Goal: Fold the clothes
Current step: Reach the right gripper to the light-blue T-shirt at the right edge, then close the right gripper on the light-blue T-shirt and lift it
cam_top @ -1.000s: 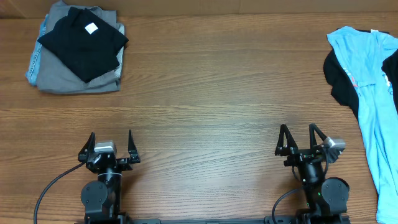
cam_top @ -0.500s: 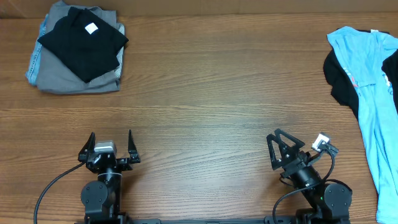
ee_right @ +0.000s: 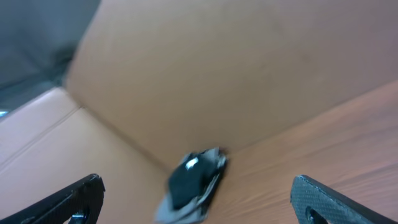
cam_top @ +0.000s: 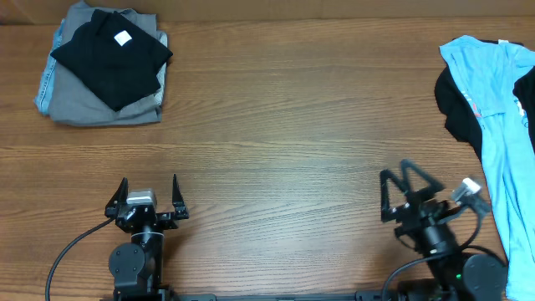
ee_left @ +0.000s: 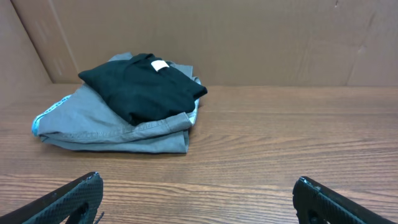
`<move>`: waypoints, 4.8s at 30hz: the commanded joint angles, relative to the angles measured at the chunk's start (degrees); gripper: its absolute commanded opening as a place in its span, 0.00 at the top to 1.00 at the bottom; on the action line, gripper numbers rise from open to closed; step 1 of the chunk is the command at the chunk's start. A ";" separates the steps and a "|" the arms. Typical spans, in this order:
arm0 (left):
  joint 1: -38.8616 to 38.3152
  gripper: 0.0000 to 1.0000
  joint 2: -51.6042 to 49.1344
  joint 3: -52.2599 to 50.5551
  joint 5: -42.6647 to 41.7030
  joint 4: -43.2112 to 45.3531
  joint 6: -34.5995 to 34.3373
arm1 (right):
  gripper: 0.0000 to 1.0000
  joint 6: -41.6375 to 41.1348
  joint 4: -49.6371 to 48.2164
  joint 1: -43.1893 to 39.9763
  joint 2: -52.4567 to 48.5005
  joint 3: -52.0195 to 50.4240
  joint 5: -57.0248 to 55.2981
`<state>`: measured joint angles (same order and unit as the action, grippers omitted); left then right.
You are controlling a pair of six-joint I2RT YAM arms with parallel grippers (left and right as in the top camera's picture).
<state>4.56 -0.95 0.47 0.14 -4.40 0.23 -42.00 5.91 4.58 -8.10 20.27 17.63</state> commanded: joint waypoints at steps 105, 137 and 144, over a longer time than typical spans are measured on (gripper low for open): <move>0.31 0.00 0.70 -0.20 -0.81 -0.02 1.07 | 0.80 38.97 24.90 -27.71 -128.48 86.47 -32.96; 0.31 0.00 0.70 -0.20 -0.81 -0.02 1.07 | 0.96 37.27 26.05 -26.01 -115.08 86.75 -33.00; 0.31 0.00 0.70 -0.20 -0.81 -0.02 1.07 | 0.96 37.24 27.71 -21.44 -109.39 86.75 -32.92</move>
<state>4.56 -0.91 0.47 -0.25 -4.38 0.23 -4.27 33.30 -20.23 -122.08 105.69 -15.59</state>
